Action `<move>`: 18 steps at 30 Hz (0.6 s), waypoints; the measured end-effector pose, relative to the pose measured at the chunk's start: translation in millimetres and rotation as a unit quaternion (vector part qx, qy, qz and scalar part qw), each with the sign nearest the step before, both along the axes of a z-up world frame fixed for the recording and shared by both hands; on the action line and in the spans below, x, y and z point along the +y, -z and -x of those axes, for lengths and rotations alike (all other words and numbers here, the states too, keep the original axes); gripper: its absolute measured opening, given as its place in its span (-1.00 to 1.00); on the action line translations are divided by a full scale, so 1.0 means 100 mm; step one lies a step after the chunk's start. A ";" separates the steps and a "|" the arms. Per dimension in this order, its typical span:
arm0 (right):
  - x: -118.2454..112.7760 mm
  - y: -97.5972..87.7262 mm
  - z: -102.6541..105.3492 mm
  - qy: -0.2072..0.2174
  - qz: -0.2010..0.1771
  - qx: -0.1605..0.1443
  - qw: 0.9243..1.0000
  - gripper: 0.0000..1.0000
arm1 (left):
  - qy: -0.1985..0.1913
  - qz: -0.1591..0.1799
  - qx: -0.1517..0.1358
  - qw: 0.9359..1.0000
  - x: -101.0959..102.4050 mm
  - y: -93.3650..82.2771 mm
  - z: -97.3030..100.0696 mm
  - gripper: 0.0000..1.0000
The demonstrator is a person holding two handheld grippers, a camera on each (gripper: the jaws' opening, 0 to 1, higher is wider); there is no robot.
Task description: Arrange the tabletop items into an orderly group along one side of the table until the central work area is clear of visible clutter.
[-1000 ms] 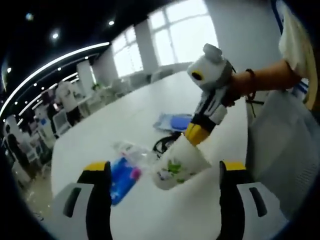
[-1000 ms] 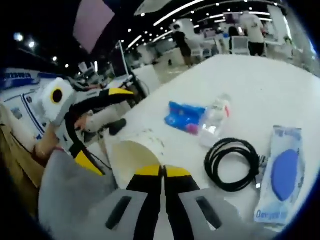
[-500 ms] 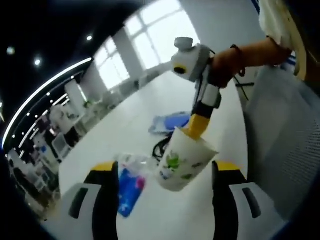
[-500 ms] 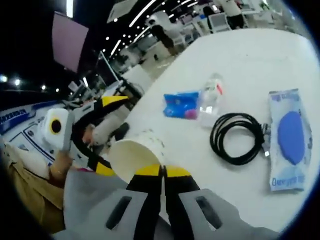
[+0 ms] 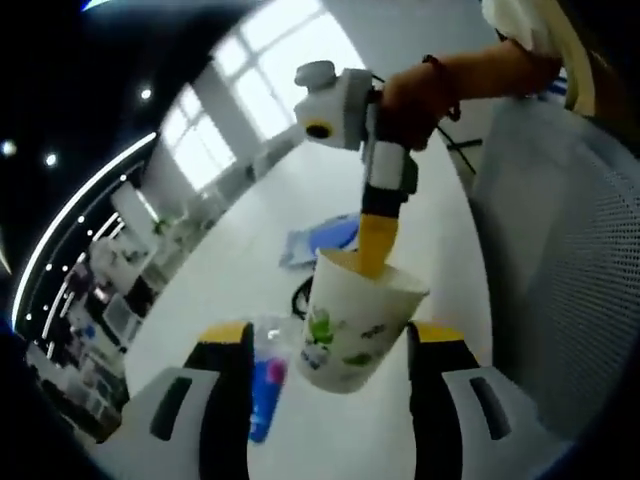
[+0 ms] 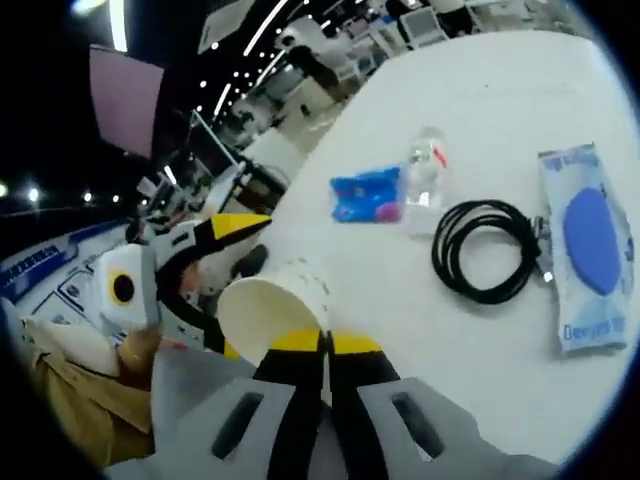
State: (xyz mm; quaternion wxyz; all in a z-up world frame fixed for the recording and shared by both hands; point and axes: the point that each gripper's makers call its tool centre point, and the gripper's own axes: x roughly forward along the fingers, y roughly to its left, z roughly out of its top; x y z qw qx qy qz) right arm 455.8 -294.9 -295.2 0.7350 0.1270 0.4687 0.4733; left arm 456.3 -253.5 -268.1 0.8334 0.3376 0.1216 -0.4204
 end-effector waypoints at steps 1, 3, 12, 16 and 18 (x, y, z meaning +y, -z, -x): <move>0.00 0.01 0.01 -0.001 0.001 0.002 1.000 -0.97 | 0.006 -0.006 -0.003 1.000 -0.01 0.01 0.01 0.18; 0.00 0.01 0.02 -0.002 0.000 0.005 1.000 -0.97 | 0.014 -0.018 -0.008 1.000 -0.03 0.02 0.02 0.16; 0.02 -0.01 0.03 -0.009 -0.003 -0.001 1.000 -0.97 | 0.052 -0.071 -0.018 0.996 -0.12 0.12 0.10 -0.13; 0.00 0.00 0.03 -0.013 -0.001 -0.006 1.000 -0.97 | 0.056 -0.082 -0.019 0.995 -0.15 0.15 0.11 -0.21; 0.00 0.00 0.03 -0.017 0.002 -0.013 1.000 -0.97 | 0.057 -0.086 -0.019 0.994 -0.15 0.16 0.11 -0.21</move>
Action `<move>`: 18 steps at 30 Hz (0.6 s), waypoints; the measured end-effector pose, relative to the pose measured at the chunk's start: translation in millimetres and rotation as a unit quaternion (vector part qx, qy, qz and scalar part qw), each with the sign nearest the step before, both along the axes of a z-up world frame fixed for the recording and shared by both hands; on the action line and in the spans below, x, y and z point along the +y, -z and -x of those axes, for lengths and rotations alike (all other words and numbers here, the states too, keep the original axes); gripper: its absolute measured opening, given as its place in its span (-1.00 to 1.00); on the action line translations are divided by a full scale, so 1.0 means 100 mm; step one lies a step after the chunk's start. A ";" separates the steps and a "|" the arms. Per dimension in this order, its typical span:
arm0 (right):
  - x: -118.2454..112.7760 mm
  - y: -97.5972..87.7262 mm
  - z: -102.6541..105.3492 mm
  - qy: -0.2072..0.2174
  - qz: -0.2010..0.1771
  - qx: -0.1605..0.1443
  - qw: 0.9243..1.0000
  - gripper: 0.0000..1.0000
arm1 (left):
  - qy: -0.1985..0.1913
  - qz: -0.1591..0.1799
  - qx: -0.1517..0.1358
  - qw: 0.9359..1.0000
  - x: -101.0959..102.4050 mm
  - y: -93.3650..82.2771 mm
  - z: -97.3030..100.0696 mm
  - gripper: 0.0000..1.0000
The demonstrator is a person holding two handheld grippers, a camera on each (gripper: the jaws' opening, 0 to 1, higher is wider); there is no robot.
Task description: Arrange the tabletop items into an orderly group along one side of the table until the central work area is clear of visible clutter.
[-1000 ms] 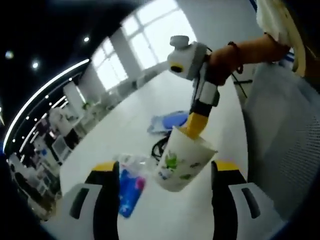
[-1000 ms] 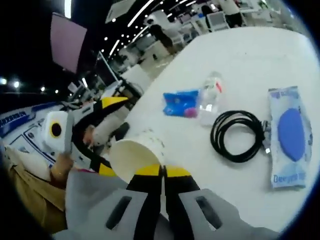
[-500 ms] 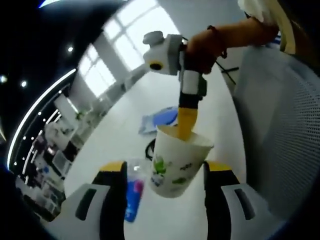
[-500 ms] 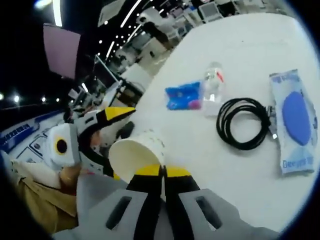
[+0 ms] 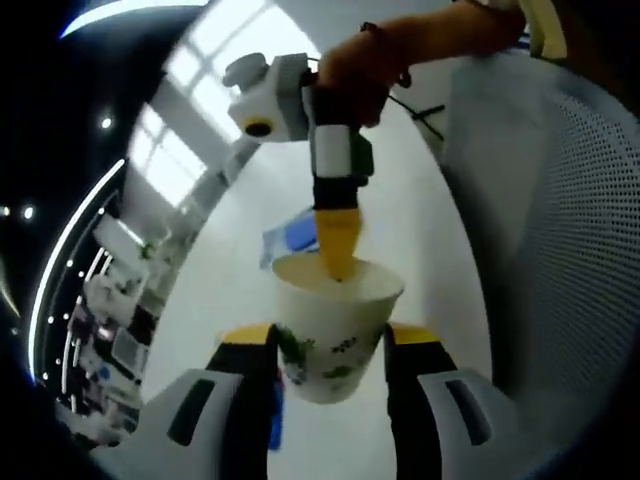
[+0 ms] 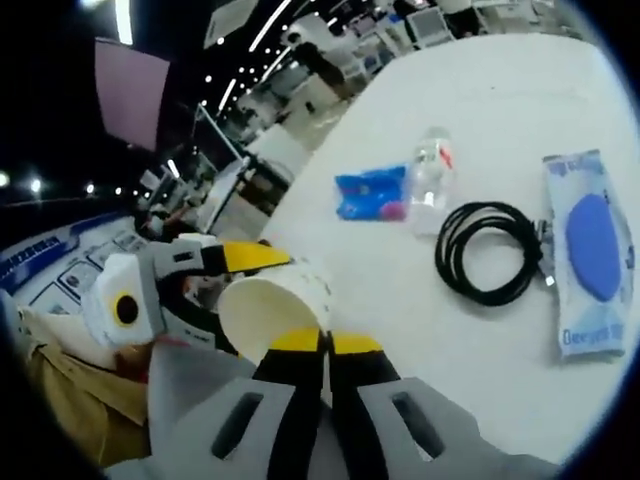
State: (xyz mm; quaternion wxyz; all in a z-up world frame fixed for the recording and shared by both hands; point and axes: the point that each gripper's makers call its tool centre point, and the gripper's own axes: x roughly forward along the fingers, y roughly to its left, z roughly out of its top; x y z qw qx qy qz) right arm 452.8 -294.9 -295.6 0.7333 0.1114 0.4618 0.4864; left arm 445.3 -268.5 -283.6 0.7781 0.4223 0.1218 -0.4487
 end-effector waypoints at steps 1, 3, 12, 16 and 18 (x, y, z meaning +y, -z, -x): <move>0.00 0.00 0.00 -0.002 0.002 -0.005 1.000 -0.97 | 0.000 -0.001 0.000 1.000 0.00 0.00 0.00 -0.21; 0.01 -0.02 0.00 -0.008 -0.002 -0.016 1.000 -0.96 | -0.004 -0.004 -0.004 1.000 0.01 0.00 -0.01 -0.21; 0.00 -0.15 -0.01 -0.025 -0.003 -0.057 0.998 -0.94 | -0.023 0.057 0.014 0.998 0.02 -0.10 -0.01 -0.23; -0.01 -0.26 -0.05 -0.024 -0.008 -0.080 0.996 -0.91 | -0.043 0.112 0.038 0.992 0.01 -0.16 -0.03 -0.23; -0.02 -0.31 -0.09 -0.017 -0.009 -0.090 0.996 -0.84 | -0.049 0.141 0.048 0.988 0.01 -0.20 -0.03 -0.23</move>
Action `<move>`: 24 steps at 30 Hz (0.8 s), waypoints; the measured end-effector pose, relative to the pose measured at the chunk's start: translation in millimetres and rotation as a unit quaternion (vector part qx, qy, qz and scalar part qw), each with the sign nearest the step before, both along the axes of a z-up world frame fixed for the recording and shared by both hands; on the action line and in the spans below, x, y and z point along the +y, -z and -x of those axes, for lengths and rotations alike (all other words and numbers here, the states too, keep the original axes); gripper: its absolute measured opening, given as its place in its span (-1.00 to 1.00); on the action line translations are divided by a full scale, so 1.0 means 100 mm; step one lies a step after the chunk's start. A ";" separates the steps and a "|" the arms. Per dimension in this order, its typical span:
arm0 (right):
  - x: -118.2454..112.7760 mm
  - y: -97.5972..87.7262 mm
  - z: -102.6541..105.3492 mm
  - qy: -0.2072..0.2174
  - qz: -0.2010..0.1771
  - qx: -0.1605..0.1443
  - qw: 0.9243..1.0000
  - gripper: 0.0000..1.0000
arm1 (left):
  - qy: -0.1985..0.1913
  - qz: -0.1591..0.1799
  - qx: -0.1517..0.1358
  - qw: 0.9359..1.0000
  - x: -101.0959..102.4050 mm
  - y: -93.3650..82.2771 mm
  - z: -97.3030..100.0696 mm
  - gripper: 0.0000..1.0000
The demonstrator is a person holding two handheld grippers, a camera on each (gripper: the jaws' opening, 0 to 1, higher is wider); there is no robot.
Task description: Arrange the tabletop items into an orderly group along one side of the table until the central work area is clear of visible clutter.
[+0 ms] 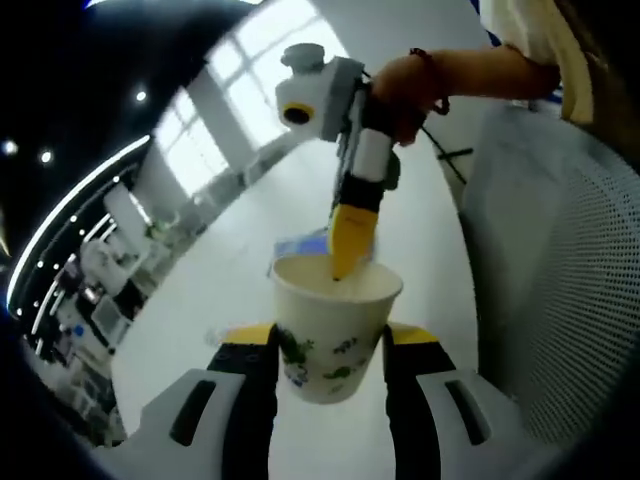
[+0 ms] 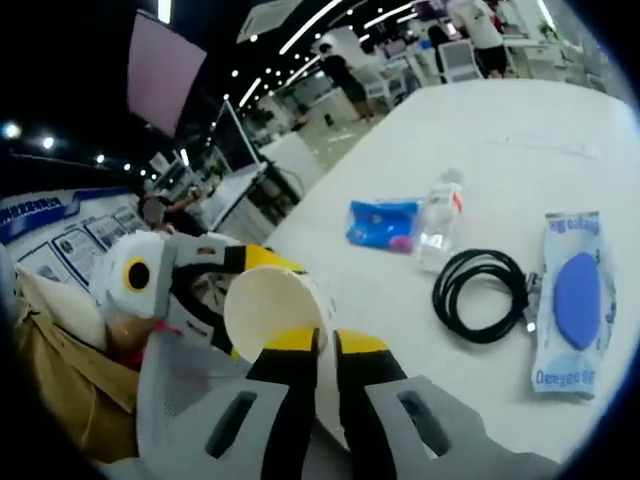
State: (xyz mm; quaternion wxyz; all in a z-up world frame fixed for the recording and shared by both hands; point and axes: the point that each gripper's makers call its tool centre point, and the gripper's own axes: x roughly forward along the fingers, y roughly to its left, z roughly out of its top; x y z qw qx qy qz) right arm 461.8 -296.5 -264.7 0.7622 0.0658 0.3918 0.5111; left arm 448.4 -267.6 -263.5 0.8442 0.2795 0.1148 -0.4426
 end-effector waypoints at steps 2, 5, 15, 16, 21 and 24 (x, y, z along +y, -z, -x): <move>-0.03 -0.05 -0.10 0.018 0.002 -0.023 1.000 -0.55 | -0.008 0.021 0.007 1.000 0.01 -0.03 -0.01 -0.23; -0.08 -0.13 -0.19 0.042 0.005 -0.038 0.998 -0.12 | -0.017 0.028 0.010 0.999 0.05 -0.04 -0.05 -0.23; -0.23 -0.31 -0.31 0.057 0.014 -0.074 0.996 0.30 | -0.071 0.058 0.032 0.995 0.26 -0.06 -0.25 -0.23; -0.25 -0.30 -0.32 0.057 0.019 -0.080 0.995 0.34 | -0.080 0.066 0.035 0.994 0.29 -0.08 -0.28 -0.23; -0.31 -0.24 -0.34 0.049 0.042 -0.095 0.993 0.53 | -0.110 0.092 0.032 0.989 0.46 -0.19 -0.46 -0.23; -0.34 -0.22 -0.35 0.047 0.051 -0.100 0.993 0.58 | -0.121 0.114 0.027 0.986 0.53 -0.29 -0.60 -0.23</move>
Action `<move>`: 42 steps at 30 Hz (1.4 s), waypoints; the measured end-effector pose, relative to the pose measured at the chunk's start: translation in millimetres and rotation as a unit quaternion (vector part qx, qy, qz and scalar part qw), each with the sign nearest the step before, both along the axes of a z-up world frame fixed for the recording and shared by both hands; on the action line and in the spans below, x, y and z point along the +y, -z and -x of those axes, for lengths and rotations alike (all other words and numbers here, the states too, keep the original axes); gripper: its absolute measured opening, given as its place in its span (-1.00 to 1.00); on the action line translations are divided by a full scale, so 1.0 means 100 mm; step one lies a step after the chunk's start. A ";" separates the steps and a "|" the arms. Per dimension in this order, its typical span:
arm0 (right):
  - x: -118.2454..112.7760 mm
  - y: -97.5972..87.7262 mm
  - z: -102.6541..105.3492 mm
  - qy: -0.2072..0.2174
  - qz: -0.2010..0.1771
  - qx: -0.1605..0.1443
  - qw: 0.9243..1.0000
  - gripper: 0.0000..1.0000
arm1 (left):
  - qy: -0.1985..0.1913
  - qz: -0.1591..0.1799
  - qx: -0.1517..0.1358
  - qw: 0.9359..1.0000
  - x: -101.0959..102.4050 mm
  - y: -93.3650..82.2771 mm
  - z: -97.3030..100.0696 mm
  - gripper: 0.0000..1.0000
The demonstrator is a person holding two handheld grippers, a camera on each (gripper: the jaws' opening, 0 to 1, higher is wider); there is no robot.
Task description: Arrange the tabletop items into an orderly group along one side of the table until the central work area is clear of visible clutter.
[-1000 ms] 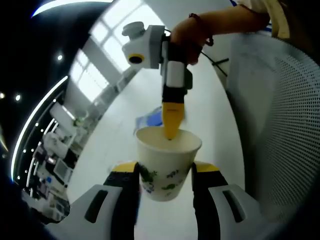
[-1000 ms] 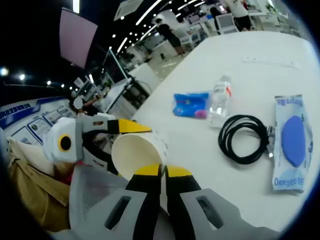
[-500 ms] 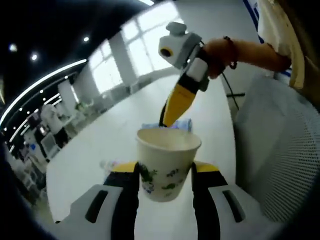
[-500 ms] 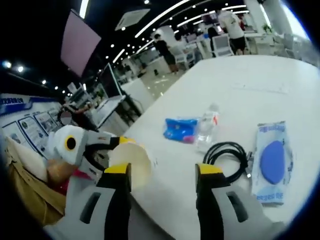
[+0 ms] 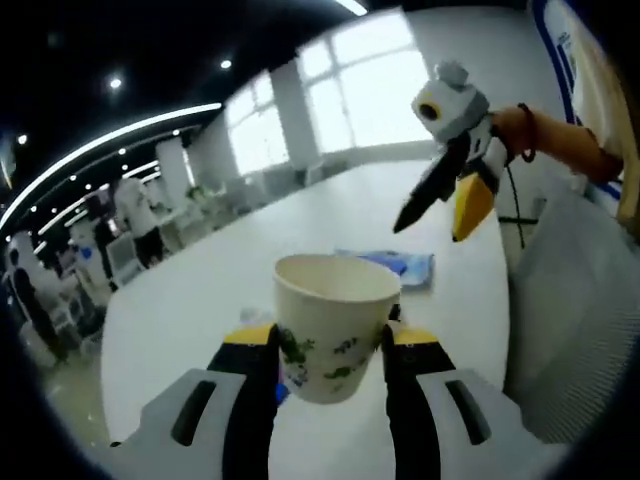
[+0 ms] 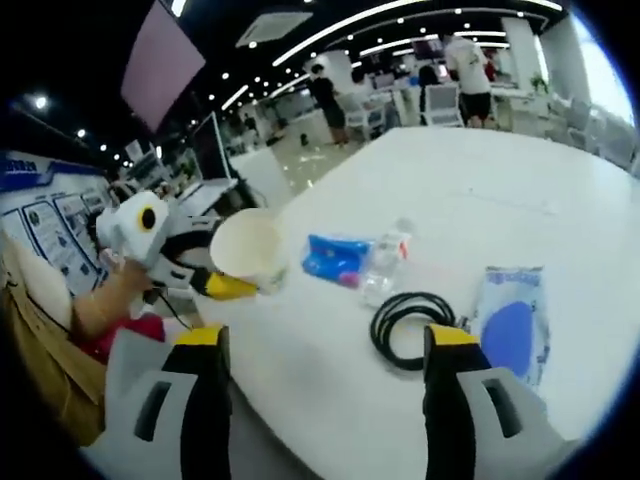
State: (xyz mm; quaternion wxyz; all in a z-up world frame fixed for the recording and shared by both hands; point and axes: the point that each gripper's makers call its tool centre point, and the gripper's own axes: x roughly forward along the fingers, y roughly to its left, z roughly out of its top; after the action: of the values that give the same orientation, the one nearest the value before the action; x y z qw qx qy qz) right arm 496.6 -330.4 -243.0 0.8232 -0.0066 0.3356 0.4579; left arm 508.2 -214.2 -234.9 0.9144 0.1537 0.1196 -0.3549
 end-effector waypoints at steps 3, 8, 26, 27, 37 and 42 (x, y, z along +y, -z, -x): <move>-0.02 0.03 -0.01 -0.003 0.006 0.001 1.000 0.66 | -0.017 0.010 -0.008 1.000 0.08 -0.07 -0.16 -0.23; -0.05 0.07 -0.08 -0.011 0.020 -0.014 1.000 0.80 | -0.042 0.043 -0.007 0.998 0.16 -0.13 -0.41 -0.23; -0.04 0.44 -0.29 -0.003 0.028 0.004 1.000 0.91 | -0.117 0.101 0.005 0.988 0.51 0.03 -1.31 -0.23; -0.04 0.45 -0.30 -0.003 0.028 0.004 1.000 0.91 | -0.122 0.103 0.011 0.987 0.54 0.08 -1.36 -0.23; -0.06 0.68 -0.33 0.000 0.035 0.015 0.999 0.96 | -0.145 0.144 0.021 0.979 0.68 0.37 -1.80 -0.23; -0.09 0.76 -0.35 0.006 0.036 0.022 0.999 0.98 | -0.160 0.159 0.001 0.974 0.73 0.44 -2.02 -0.23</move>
State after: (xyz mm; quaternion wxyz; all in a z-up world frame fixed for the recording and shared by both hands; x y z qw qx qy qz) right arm 531.9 -339.6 -319.3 0.8177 -0.0235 0.3700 0.4405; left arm 710.2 -141.5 -278.9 0.9719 -0.0150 0.0859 -0.2186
